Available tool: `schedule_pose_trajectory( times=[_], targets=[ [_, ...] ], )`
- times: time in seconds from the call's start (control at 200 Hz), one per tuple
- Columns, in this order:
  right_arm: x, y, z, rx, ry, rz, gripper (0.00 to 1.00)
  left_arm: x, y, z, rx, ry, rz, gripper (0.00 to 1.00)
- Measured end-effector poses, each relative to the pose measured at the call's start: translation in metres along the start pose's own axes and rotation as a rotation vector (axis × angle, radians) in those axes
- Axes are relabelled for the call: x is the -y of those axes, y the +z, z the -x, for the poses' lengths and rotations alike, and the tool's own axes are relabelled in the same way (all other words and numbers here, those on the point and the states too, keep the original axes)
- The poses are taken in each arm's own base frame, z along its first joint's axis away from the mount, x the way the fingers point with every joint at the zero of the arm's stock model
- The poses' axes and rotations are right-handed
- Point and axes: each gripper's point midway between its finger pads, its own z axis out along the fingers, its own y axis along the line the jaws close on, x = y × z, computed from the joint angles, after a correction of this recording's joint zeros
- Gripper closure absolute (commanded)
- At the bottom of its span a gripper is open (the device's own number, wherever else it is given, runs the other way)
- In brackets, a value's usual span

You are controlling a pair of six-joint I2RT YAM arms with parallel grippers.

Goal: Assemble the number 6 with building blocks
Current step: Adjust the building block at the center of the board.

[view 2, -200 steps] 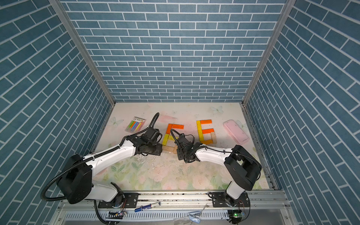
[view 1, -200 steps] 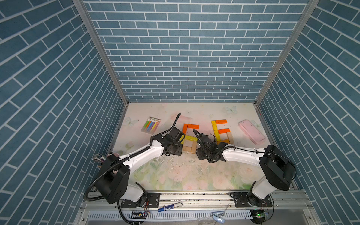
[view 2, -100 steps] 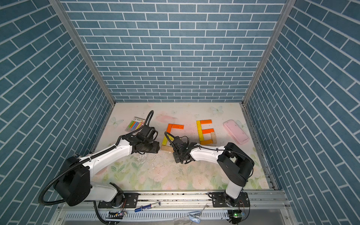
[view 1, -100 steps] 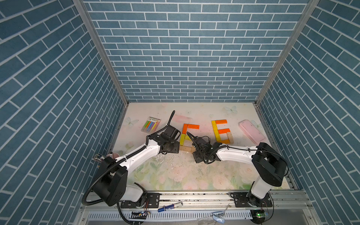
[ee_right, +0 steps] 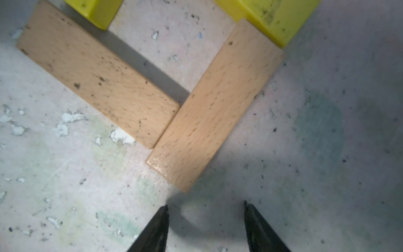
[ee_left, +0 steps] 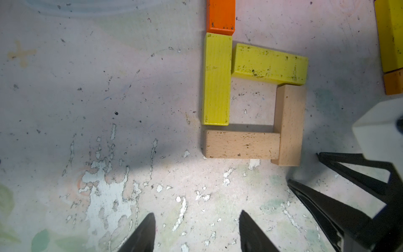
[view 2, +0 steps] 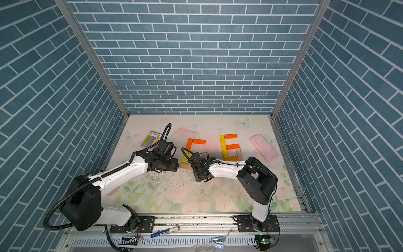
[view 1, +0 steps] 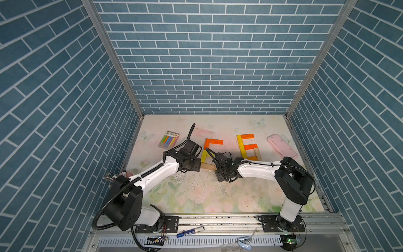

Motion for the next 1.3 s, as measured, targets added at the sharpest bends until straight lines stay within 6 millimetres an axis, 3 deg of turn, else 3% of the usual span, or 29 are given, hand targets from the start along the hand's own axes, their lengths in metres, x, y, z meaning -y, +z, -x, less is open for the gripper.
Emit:
schedule_pose_trajectory(
  times=[0.49,0.845,1.3],
  targets=[
    [-0.005,0.004,0.012,0.007,-0.059,-0.008,0.49,-0.011,0.003,-0.002,-0.008,-0.022,0.017,0.38],
    [-0.003,0.006,0.016,0.011,-0.057,-0.023,0.57,-0.013,0.001,0.000,-0.003,-0.028,0.015,0.38],
    [0.003,0.006,0.018,0.015,-0.046,-0.036,0.59,-0.011,0.001,-0.001,-0.008,-0.026,0.005,0.38]
  ],
)
